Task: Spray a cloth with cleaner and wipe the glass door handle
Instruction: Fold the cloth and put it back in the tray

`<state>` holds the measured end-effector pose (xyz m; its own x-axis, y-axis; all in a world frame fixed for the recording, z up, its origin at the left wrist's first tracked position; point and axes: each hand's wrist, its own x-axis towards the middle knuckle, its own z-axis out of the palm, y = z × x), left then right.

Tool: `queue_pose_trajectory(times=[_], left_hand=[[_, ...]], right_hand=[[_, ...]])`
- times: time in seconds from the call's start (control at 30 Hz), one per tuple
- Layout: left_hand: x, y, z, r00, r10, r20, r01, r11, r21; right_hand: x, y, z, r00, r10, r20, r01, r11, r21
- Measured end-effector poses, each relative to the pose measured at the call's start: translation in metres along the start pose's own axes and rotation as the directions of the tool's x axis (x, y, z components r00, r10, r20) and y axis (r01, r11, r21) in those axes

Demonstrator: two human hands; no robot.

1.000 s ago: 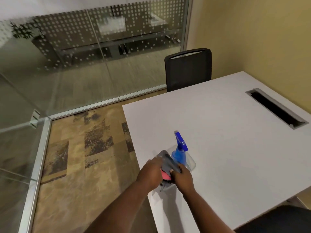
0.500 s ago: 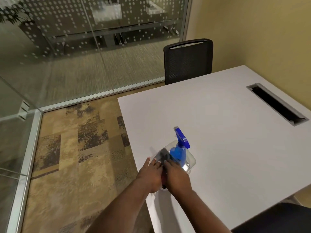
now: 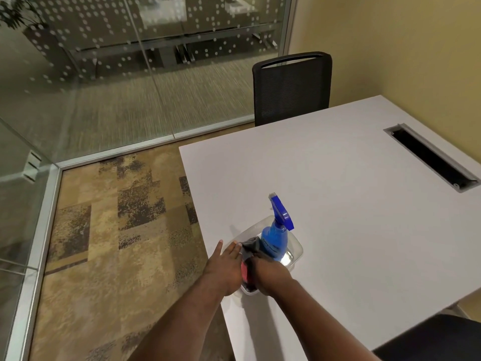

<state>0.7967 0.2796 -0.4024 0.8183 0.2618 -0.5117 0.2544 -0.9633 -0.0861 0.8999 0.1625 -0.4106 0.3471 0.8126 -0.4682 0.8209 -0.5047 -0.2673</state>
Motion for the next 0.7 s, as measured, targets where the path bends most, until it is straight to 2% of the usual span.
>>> queue_pose_trajectory(times=[0.07,0.2,0.3,0.4,0.5,0.7], left_hand=[[0.002,-0.002,0.001,1.000,0.002,-0.021,-0.003,1.000,-0.010],[0.001,-0.004,0.001,0.998,0.016,-0.056,-0.020,0.997,-0.079],[-0.009,-0.007,0.001,0.991,0.000,-0.136,-0.024,0.984,-0.178],[-0.026,-0.013,-0.004,0.975,-0.041,-0.220,-0.015,0.968,-0.250],[-0.050,-0.012,-0.014,0.962,-0.114,-0.249,0.048,0.965,-0.258],[-0.122,0.005,-0.042,0.914,-0.269,-0.303,0.133,0.906,-0.402]], right_hand=[[0.007,0.000,-0.002,0.998,-0.021,0.061,0.020,0.999,0.026],[0.000,0.000,-0.003,0.999,0.026,-0.030,-0.024,0.998,0.060],[-0.014,-0.006,-0.001,0.978,0.046,-0.205,-0.023,0.993,0.113],[-0.032,-0.015,-0.004,0.909,0.066,-0.412,0.009,0.984,0.177],[-0.050,-0.027,-0.011,0.851,0.035,-0.524,0.084,0.976,0.202],[-0.079,-0.046,-0.028,0.858,-0.047,-0.511,0.138,0.980,0.141]])
